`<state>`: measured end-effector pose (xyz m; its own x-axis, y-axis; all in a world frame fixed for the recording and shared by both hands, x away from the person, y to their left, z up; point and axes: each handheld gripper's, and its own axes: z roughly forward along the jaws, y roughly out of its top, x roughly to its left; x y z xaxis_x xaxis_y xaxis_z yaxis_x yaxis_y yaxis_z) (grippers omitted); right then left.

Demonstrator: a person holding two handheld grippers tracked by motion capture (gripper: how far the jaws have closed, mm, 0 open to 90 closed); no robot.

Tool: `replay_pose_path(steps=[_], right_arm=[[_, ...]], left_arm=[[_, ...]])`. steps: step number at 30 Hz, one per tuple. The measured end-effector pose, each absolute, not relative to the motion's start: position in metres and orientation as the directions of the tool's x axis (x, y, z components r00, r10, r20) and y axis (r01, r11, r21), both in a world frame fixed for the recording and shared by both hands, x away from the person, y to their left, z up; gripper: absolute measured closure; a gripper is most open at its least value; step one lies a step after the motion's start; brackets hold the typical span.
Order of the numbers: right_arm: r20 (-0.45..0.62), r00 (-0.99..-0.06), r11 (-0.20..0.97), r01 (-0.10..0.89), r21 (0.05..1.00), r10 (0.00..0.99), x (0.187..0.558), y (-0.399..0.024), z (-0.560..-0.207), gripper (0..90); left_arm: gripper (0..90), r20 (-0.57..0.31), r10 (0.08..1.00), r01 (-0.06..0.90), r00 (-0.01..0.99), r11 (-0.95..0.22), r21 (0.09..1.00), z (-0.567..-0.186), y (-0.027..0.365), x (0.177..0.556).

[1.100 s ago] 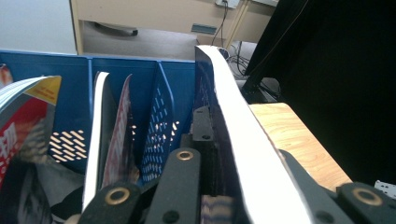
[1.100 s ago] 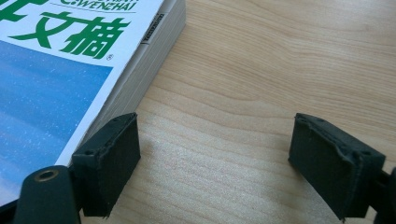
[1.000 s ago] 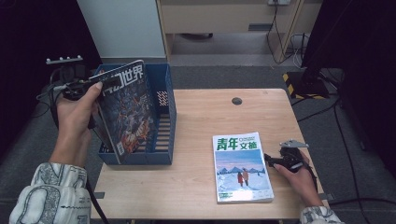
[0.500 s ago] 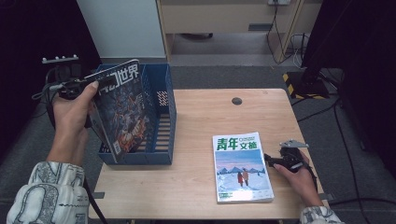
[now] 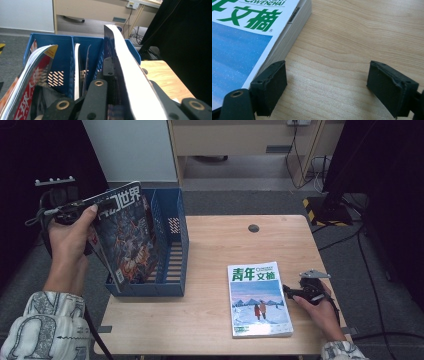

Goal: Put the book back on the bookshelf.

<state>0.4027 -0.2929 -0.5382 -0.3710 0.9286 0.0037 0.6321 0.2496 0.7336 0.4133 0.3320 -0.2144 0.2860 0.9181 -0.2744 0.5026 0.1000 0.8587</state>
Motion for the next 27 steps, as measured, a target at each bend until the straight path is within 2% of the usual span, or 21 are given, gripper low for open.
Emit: replay_pose_path(steps=[14, 27], right_arm=[[0.005, -0.367, 0.247, 0.636, 0.731, 0.93, 0.401, -0.293, -0.538, 16.3], [0.011, -0.366, 0.242, 0.637, 0.732, 0.93, 0.4, -0.293, -0.538, 16.2]], left_arm=[[82.2, -0.216, 0.942, 0.51, 0.258, 0.057, 0.859, -0.226, 0.329, 0.444], [82.2, -0.221, 0.942, 0.494, 0.251, 0.071, 0.867, -0.238, 0.308, 0.461]])
